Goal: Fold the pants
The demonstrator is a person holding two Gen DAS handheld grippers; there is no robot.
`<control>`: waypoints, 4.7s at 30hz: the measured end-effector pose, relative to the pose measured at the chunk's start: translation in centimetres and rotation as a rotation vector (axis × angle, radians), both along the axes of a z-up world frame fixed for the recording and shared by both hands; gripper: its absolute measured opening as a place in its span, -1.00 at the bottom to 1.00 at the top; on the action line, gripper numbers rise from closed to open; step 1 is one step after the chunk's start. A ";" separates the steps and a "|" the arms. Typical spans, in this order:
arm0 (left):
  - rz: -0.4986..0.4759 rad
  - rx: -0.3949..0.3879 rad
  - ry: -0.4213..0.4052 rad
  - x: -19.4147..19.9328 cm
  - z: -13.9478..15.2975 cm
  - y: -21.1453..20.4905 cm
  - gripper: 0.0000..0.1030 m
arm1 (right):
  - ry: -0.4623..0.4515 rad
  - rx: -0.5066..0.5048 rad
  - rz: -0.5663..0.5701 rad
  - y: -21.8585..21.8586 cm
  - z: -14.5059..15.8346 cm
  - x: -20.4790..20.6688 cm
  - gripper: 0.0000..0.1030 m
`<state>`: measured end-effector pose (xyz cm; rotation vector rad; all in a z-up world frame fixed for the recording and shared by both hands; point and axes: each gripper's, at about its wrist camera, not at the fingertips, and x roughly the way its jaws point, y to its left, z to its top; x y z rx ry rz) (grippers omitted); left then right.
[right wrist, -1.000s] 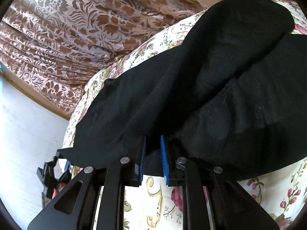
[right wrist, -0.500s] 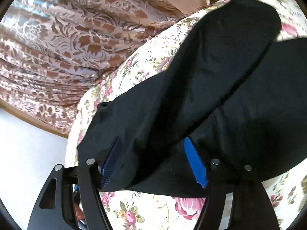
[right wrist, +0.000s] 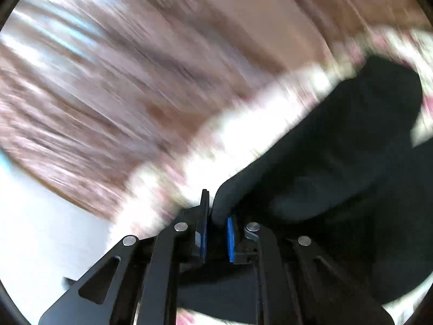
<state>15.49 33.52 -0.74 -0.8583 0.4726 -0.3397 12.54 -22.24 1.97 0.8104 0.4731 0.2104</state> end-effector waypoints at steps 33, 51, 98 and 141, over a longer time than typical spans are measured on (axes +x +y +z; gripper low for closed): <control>0.246 0.101 0.365 -8.1 -8.7 -0.6 0.56 | 0.293 -0.122 -0.020 2.4 -11.8 -6.6 -0.15; 0.208 -0.109 0.298 -5.6 -9.1 2.6 -0.80 | 0.204 -0.162 -0.036 2.2 -7.3 -7.1 -0.75; -0.164 0.447 0.055 -4.6 -5.4 -15.9 0.23 | 0.392 -0.006 -0.535 -22.8 -11.1 -11.4 -0.33; -0.051 0.637 0.174 1.0 -7.1 -14.1 0.63 | 0.154 -0.703 0.465 18.9 -2.9 7.7 -0.35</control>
